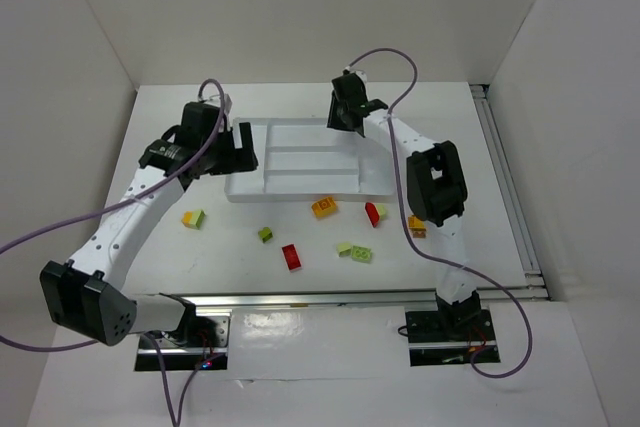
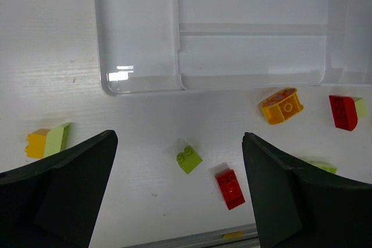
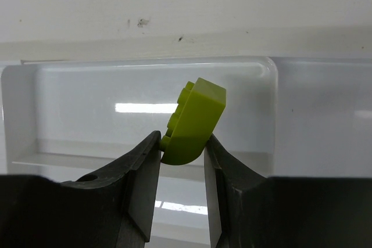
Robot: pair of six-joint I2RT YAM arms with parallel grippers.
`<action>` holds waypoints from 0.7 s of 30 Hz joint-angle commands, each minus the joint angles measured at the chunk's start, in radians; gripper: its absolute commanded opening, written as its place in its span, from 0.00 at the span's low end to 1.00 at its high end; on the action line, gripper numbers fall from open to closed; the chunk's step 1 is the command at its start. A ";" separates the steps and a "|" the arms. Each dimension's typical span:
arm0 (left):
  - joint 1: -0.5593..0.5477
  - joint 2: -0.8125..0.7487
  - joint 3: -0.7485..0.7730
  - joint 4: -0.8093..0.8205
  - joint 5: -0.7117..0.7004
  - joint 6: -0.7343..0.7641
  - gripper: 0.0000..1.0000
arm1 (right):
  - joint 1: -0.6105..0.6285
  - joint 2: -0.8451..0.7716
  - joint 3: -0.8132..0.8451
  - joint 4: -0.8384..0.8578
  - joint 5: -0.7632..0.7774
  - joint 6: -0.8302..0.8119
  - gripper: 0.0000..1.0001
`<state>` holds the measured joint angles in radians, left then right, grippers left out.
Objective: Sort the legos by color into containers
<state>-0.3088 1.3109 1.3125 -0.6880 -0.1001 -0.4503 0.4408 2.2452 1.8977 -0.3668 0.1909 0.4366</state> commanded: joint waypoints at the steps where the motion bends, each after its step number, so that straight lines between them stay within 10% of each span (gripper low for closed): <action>1: -0.012 -0.010 -0.067 -0.007 0.048 -0.007 1.00 | 0.010 0.025 0.073 0.003 -0.018 0.008 0.32; 9: -0.113 -0.019 -0.263 -0.007 0.050 -0.068 1.00 | 0.019 0.056 0.106 -0.029 -0.018 0.008 0.46; 14: -0.176 -0.010 -0.347 0.045 0.050 -0.087 1.00 | 0.029 0.027 0.106 -0.049 -0.008 -0.001 0.81; 21: -0.208 0.073 -0.369 0.079 0.010 -0.099 0.95 | 0.029 -0.169 0.012 -0.084 0.071 -0.030 0.83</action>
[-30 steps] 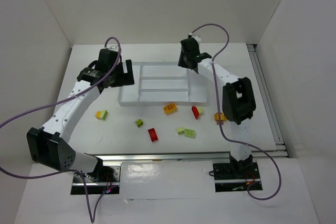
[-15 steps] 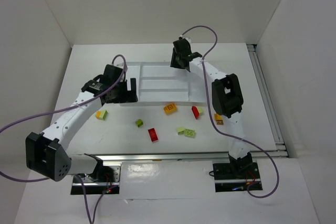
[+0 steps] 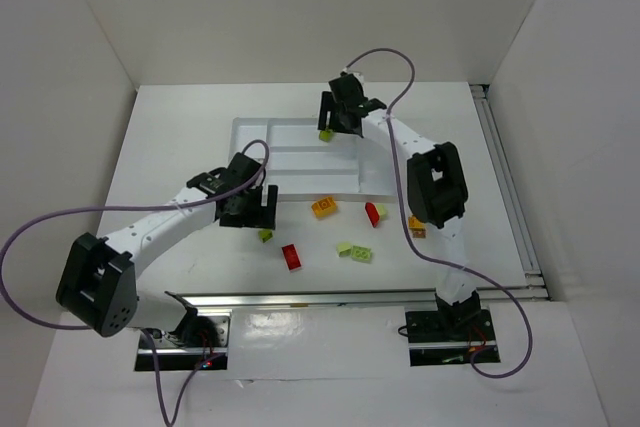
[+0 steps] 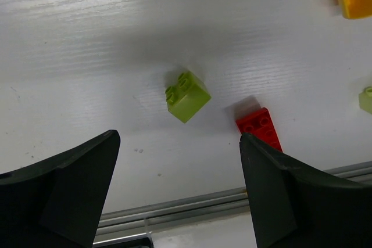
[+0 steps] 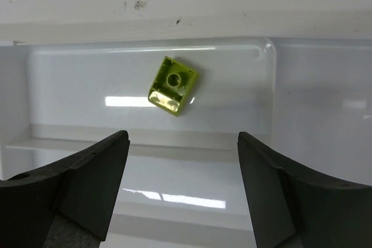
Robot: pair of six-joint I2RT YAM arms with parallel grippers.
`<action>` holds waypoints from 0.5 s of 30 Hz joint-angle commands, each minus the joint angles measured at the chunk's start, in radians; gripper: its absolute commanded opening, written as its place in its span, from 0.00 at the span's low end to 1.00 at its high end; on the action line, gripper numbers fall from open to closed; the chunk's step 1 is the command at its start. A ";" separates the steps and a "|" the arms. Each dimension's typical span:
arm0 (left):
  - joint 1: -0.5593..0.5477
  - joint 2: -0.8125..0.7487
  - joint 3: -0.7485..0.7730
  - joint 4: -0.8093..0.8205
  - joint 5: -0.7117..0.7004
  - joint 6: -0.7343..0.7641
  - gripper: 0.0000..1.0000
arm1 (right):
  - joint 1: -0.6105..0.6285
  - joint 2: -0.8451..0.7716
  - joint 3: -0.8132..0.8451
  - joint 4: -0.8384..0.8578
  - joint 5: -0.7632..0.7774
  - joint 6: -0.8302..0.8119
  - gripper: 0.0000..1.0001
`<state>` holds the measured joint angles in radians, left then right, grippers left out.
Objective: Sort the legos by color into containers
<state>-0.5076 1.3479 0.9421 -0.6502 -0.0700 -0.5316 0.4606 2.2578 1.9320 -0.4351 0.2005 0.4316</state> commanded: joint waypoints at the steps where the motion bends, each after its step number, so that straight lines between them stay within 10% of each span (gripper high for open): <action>1: -0.019 0.046 0.015 0.041 -0.030 -0.018 0.95 | 0.009 -0.269 -0.100 0.014 0.074 -0.039 0.83; 15: -0.028 0.192 -0.028 0.141 -0.051 -0.100 0.82 | -0.108 -0.650 -0.492 0.019 0.146 -0.030 0.83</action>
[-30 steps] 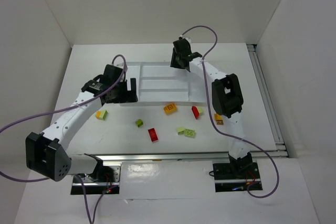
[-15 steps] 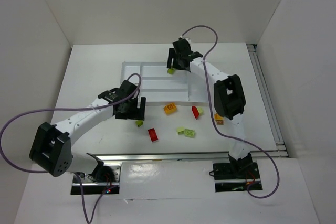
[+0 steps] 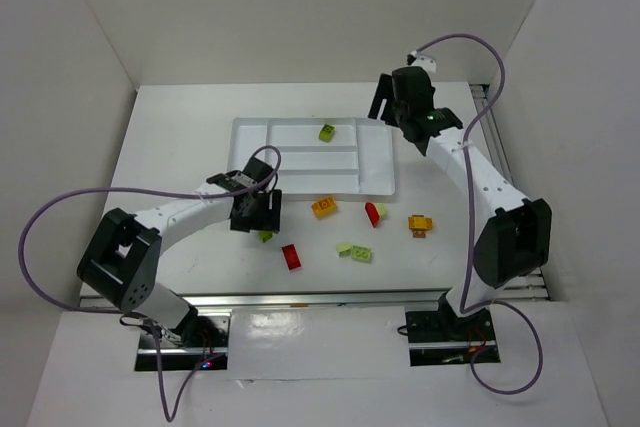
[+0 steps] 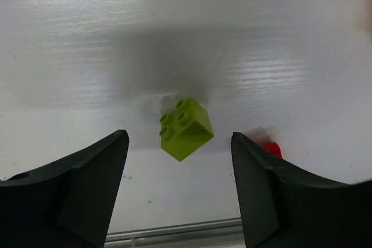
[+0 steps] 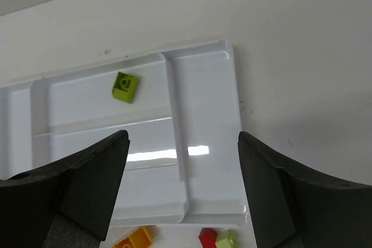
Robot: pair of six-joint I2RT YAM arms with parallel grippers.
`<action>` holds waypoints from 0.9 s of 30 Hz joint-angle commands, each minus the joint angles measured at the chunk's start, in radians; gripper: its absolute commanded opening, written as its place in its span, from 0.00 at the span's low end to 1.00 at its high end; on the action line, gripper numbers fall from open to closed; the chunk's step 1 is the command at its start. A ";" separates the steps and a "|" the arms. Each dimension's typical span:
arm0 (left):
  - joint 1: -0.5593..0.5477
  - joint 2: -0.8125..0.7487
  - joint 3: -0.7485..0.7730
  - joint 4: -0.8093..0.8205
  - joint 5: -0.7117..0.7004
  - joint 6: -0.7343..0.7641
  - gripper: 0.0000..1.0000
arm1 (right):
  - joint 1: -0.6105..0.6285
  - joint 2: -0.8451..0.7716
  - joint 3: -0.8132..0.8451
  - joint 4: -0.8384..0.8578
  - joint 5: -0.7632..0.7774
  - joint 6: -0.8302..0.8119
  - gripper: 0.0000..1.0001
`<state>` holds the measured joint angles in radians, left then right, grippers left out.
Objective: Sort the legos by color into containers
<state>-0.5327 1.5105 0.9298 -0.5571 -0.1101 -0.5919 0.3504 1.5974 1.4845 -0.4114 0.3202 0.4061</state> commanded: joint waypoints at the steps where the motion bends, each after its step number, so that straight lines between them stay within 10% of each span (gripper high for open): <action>1: -0.003 0.040 -0.016 0.060 -0.029 -0.040 0.81 | -0.007 0.010 -0.058 -0.004 0.037 -0.004 0.83; 17: -0.012 -0.042 0.093 -0.055 -0.040 -0.089 0.32 | -0.025 -0.071 -0.165 -0.060 0.071 0.028 0.83; 27: 0.000 0.284 0.692 -0.095 -0.042 0.000 0.28 | -0.025 -0.106 -0.188 -0.129 0.106 0.050 0.84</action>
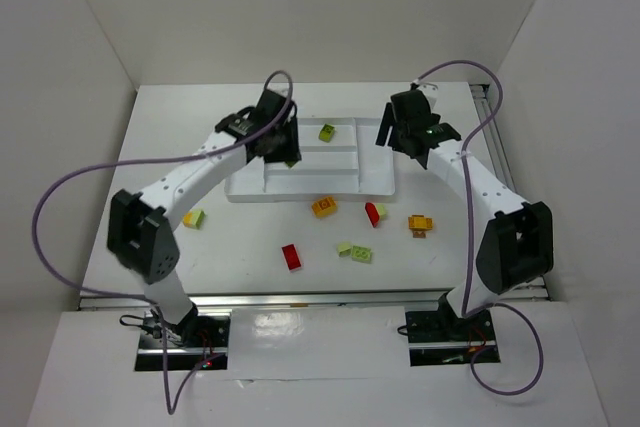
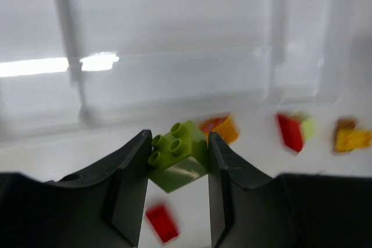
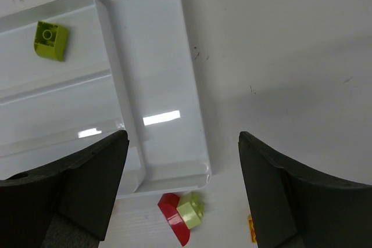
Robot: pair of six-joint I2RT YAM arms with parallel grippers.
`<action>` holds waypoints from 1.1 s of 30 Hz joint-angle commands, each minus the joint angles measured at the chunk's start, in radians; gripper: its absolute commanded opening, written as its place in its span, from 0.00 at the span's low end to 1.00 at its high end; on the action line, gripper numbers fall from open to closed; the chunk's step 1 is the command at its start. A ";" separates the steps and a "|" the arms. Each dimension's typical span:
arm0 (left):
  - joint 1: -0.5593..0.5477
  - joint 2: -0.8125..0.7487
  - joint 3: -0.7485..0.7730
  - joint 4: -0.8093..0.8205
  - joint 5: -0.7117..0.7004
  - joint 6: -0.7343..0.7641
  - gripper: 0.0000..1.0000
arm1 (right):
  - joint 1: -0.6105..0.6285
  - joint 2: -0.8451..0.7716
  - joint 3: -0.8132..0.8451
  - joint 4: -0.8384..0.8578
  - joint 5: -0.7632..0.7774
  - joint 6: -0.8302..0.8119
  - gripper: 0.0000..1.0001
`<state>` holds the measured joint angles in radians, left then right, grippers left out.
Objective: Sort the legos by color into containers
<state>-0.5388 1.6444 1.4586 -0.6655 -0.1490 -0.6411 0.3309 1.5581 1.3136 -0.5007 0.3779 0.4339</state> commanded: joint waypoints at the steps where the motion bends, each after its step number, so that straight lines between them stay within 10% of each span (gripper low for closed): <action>1: 0.017 0.205 0.307 0.004 -0.003 0.060 0.28 | -0.006 -0.101 -0.033 -0.051 0.049 0.031 0.84; 8: 0.079 0.592 0.729 -0.010 -0.003 0.078 0.29 | -0.033 -0.228 -0.165 -0.042 0.010 0.100 0.84; 19: 0.108 0.727 0.723 0.181 0.037 0.067 0.42 | -0.033 -0.294 -0.218 -0.065 0.001 0.140 0.84; 22: 0.117 0.765 0.766 0.159 0.081 0.067 0.79 | -0.033 -0.285 -0.206 -0.065 -0.008 0.131 0.84; 25: 0.117 0.761 0.757 0.147 0.091 0.076 0.94 | -0.033 -0.276 -0.206 -0.065 -0.045 0.109 0.84; 33: 0.099 0.522 0.605 0.138 0.063 0.109 0.92 | 0.045 -0.328 -0.373 -0.016 -0.158 0.089 0.84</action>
<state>-0.4297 2.3291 2.1002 -0.5335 -0.0799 -0.5667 0.3359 1.2644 0.9867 -0.5415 0.2882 0.5400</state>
